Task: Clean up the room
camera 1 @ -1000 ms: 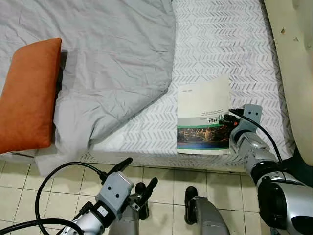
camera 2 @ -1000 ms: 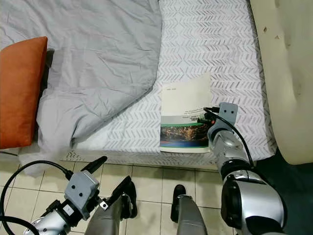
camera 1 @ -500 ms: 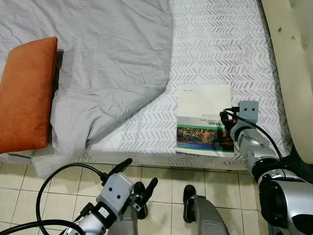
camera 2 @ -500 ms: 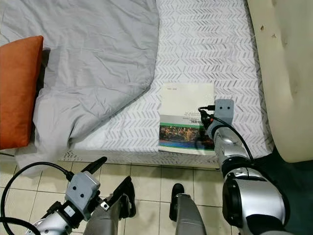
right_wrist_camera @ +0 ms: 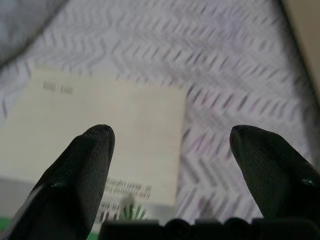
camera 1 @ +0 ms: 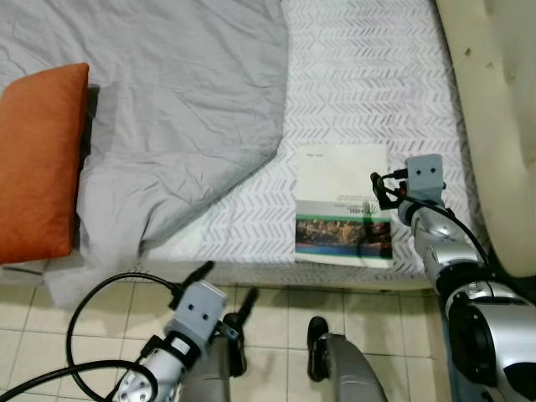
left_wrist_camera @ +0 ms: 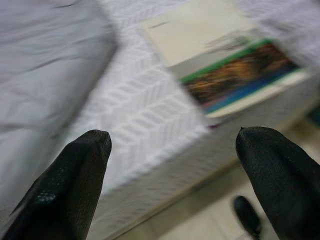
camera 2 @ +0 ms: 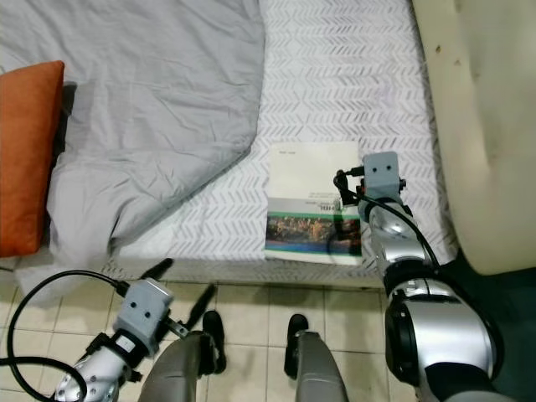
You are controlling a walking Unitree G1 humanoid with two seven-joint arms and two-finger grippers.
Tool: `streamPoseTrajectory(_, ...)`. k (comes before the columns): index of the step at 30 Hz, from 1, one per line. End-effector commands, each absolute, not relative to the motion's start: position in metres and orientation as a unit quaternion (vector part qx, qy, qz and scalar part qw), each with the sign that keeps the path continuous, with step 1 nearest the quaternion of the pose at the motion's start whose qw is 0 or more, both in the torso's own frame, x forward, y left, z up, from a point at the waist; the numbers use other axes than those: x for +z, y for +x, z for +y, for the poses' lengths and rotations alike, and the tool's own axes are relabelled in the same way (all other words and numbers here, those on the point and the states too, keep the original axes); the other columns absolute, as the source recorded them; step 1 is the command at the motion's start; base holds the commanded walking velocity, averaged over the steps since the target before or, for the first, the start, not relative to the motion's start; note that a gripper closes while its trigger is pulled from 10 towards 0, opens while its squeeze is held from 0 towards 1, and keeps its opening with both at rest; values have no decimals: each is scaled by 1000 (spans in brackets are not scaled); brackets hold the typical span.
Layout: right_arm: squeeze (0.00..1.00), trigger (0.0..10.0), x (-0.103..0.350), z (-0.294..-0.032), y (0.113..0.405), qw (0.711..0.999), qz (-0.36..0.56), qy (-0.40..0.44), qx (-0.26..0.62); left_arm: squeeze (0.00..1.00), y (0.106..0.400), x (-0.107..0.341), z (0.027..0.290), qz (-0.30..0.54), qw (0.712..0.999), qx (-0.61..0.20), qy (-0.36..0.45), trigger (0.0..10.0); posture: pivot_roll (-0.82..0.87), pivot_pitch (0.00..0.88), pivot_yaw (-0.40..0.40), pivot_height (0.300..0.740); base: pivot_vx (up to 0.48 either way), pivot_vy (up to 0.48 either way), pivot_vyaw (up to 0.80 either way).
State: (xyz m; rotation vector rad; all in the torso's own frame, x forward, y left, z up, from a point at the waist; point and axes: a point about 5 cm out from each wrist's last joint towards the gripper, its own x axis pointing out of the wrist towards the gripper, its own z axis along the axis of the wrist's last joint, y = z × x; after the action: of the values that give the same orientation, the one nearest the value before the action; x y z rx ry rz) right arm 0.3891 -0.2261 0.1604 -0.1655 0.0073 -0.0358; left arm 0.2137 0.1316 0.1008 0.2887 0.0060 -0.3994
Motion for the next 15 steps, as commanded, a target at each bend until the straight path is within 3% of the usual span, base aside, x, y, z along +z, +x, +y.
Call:
streamPoseTrajectory(1, 1000, 10000, 140, -229, 379, 998, 14, -53, -20, 0, 218, 88, 141, 29, 974, -166, 151, 10000, 76, 283, -14, 740, 0, 0, 0)
streamPoseTrajectory(5, 1000, 10000, 118, -238, 358, 999, -15, -8, -52, 0, 248, 92, 155, 1, 982, -119, 148, 10000, 27, 103, -34, 740, 0, 0, 0)
streamPoseTrajectory(6, 1000, 10000, 118, -238, 358, 999, -15, -8, -52, 0, 248, 92, 155, 1, 982, -119, 148, 10000, 27, 103, -34, 740, 0, 0, 0)
streamPoseTrajectory(8, 1000, 10000, 111, -237, 343, 996, -51, 16, -69, 0, 264, 97, 162, -20, 985, -96, 145, 10000, 6, 16, -40, 740, 0, 0, 0)
streamPoseTrajectory(12, 1000, 10000, 103, -226, 327, 996, -67, 20, -61, 0, 270, 98, 165, -24, 987, -80, 136, 10000, -4, 0, -40, 740, 0, 0, 0)
streamPoseTrajectory(13, 1000, 10000, 89, -207, 303, 997, -68, 21, -35, 0, 274, 97, 166, -18, 992, -63, 105, 10000, -26, 0, -30, 740, 0, 0, 0)
streamPoseTrajectory(15, 1000, 10000, 82, -201, 294, 998, -59, 26, -23, 0, 275, 94, 166, -14, 994, -59, 90, 10000, -36, 0, -22, 740, 0, 0, 0)
